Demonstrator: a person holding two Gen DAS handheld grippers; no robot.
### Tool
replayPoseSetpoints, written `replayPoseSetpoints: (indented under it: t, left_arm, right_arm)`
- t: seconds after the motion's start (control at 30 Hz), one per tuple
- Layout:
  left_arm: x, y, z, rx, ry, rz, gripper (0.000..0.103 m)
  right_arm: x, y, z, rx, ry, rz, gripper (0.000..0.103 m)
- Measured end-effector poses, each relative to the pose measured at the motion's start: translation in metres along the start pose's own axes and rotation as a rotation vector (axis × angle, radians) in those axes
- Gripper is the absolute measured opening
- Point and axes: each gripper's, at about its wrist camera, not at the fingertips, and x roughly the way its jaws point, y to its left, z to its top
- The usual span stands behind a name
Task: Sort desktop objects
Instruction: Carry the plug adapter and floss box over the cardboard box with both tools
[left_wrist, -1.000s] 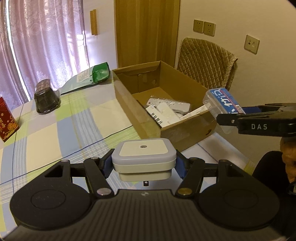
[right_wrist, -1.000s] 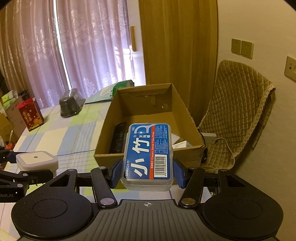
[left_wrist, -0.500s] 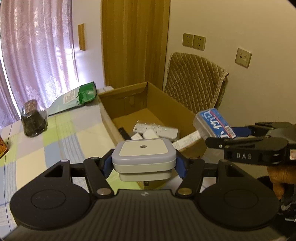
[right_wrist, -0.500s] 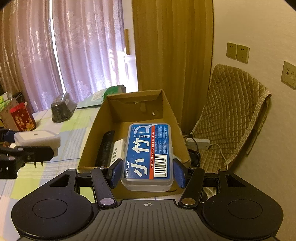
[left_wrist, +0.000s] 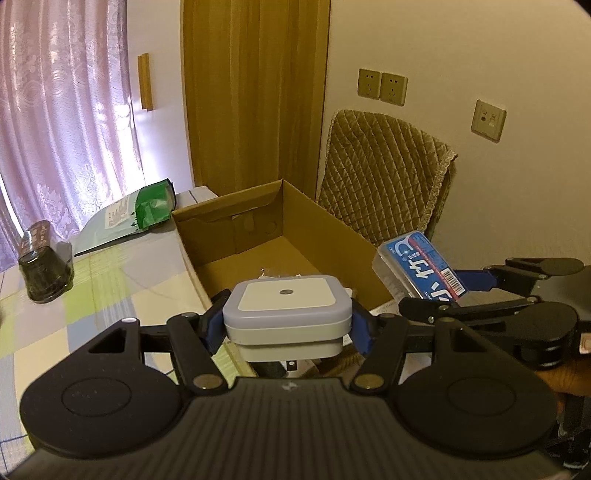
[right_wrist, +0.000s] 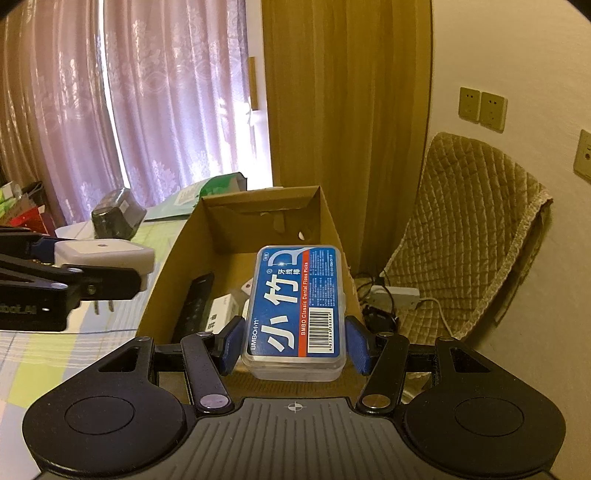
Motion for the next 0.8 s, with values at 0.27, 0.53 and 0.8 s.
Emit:
replayPoseSetpoints:
  t: [0.27,0.53,0.8]
  left_arm:
    - [0.047,0.002,0.009,0.007,0.031,-0.005,0.06]
    - [0.083,-0.001,0.005,0.074,0.065,0.015,0.061]
    - [0.099,0.001,0.011,0.08,0.07,0.025,0.061]
  right_arm:
    - [0.027,-0.003,0.002,-0.014,0.011,0.002,0.056]
    - [0.046,-0.007,-0.001,-0.02,0.033,-0.002,0.056]
    - [0.059,-0.011,-0.001,-0.037,0.041,-0.009,0.056]
